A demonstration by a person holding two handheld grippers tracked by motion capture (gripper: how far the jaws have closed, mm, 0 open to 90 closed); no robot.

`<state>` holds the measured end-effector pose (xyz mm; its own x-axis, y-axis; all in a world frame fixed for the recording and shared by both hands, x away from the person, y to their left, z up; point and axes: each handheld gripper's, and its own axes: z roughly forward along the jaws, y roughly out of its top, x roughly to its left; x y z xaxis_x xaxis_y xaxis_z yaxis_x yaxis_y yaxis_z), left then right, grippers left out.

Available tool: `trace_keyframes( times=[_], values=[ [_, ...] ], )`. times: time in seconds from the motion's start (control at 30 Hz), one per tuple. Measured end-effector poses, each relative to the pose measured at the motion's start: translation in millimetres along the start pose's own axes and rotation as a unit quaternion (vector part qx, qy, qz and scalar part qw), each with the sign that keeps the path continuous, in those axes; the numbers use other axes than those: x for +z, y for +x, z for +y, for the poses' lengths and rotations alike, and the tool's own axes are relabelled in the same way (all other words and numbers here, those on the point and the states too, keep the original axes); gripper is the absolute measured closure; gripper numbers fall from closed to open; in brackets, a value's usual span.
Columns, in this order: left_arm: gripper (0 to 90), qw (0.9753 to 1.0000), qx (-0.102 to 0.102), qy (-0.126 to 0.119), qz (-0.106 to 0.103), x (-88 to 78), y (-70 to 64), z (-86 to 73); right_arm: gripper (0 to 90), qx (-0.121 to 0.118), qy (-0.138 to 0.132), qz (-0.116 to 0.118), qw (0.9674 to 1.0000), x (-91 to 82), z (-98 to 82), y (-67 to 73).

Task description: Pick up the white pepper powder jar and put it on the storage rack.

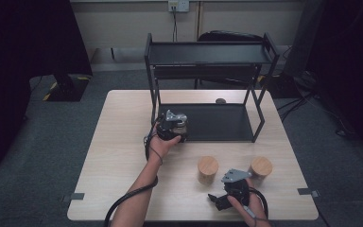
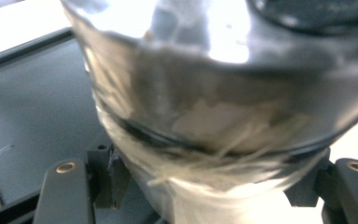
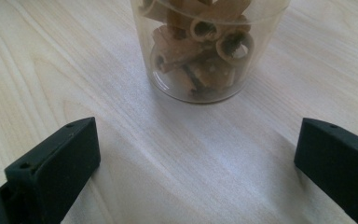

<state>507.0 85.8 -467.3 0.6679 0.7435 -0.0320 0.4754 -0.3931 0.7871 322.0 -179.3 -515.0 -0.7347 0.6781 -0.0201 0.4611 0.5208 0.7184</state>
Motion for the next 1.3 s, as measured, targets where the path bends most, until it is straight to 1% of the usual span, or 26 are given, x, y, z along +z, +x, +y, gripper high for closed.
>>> trace_keyframes(
  times=[0.07,0.2,0.43,0.53,0.63,0.9,1.07,1.17,1.27,1.3],
  values=[
    [30.7,1.0000,0.003,0.003,0.005,1.4,0.6,0.5,0.0,0.000,0.000,0.000,1.0000,0.0,0.0,0.0],
    [30.8,0.9999,-0.005,-0.004,0.013,4.2,1.2,2.0,0.0,0.000,0.000,0.000,1.0000,0.0,0.0,0.0],
    [30.8,0.9996,-0.011,-0.006,0.026,8.5,3.3,6.3,0.0,0.000,0.000,0.000,1.0000,0.0,0.0,0.0],
    [30.8,0.9995,-0.011,-0.004,0.028,11.0,4.1,8.1,0.0,0.000,0.000,0.000,1.0000,0.0,0.0,0.0],
    [30.8,0.9993,-0.015,-0.005,0.034,13.3,4.8,9.3,0.0,0.000,0.000,0.000,1.0000,0.0,0.0,0.1],
    [30.8,0.9986,-0.016,0.001,0.050,20.8,8.3,12.8,0.0,0.000,0.000,0.000,1.0000,0.0,0.0,0.0],
    [30.8,0.9983,-0.021,0.005,0.054,27.7,8.5,12.1,0.0,0.000,0.000,0.000,1.0000,0.0,0.0,0.1],
    [30.8,0.9982,-0.019,0.009,0.057,31.3,8.4,10.8,0.0,0.000,0.000,0.000,1.0000,0.0,0.0,0.1],
    [30.8,0.9979,-0.022,0.004,0.061,33.3,7.6,11.2,0.0,0.000,0.000,0.000,1.0000,0.0,0.0,0.0],
    [30.8,0.9979,-0.018,0.005,0.062,33.9,7.4,11.7,0.0,0.000,0.000,0.000,1.0000,0.0,0.0,0.1]
  ],
)
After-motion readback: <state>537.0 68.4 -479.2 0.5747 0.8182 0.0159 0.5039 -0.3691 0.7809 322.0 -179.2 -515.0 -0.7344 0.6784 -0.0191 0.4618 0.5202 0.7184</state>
